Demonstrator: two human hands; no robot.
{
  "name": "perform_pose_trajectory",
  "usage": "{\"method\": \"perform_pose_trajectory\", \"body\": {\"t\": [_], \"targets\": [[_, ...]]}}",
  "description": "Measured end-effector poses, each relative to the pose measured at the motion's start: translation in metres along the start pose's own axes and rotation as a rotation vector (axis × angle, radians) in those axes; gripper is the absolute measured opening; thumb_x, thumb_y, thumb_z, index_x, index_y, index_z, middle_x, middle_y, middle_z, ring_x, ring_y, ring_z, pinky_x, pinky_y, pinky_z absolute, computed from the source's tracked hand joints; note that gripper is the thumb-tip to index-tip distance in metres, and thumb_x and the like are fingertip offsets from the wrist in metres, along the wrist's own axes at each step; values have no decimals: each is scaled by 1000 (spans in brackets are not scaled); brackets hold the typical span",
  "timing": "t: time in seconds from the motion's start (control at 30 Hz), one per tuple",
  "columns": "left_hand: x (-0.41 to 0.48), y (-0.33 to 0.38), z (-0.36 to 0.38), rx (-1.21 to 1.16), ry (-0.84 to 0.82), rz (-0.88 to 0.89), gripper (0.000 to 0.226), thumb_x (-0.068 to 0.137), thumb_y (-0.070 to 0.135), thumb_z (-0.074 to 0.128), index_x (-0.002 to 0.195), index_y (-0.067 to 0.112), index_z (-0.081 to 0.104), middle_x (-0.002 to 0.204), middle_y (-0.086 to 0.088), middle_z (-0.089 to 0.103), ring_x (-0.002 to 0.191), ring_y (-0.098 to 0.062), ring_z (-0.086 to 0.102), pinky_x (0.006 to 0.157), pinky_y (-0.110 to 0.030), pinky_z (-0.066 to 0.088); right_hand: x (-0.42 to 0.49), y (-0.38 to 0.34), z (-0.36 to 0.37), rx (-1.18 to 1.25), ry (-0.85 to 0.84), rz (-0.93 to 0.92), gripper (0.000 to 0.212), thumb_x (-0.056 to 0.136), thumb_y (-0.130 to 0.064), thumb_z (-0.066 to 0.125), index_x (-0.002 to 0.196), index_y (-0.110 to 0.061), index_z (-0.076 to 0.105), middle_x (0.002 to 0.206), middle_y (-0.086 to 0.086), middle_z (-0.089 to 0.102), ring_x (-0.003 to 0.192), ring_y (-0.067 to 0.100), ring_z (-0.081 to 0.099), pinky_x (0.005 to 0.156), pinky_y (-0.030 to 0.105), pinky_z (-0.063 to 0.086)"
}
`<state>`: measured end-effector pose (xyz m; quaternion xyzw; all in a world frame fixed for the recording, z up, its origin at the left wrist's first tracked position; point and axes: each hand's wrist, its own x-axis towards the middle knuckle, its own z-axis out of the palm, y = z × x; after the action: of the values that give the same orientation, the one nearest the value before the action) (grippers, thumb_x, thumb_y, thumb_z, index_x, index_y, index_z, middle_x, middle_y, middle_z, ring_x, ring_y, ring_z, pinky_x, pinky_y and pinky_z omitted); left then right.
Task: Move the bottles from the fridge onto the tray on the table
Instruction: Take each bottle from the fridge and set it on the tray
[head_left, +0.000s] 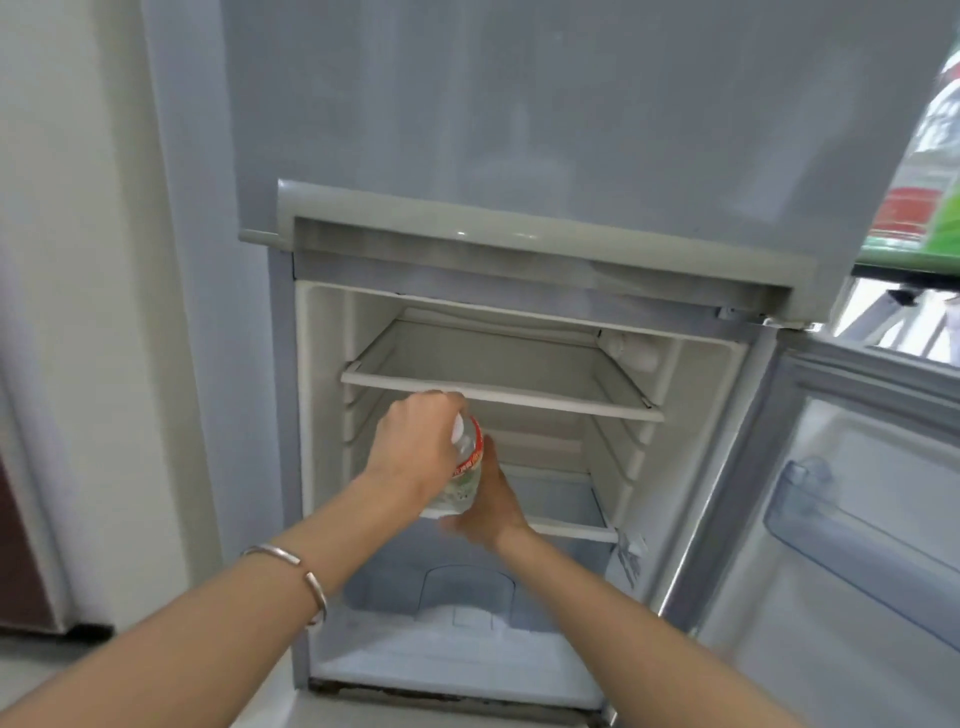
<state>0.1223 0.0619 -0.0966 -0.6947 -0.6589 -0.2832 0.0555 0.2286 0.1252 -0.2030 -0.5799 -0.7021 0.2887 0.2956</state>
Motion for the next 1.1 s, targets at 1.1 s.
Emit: {"method": "perform_pose_trajectory", "body": {"t": [1.1], "targets": [[10, 256, -193, -952, 193, 715, 54, 82, 39, 70, 130, 25, 51, 115, 12, 57, 107, -6, 56, 97, -28, 48, -176, -124, -260, 499, 834, -190, 62, 50, -47, 79, 104, -25, 58, 93, -6, 73, 86, 12, 71, 83, 42, 59]]}}
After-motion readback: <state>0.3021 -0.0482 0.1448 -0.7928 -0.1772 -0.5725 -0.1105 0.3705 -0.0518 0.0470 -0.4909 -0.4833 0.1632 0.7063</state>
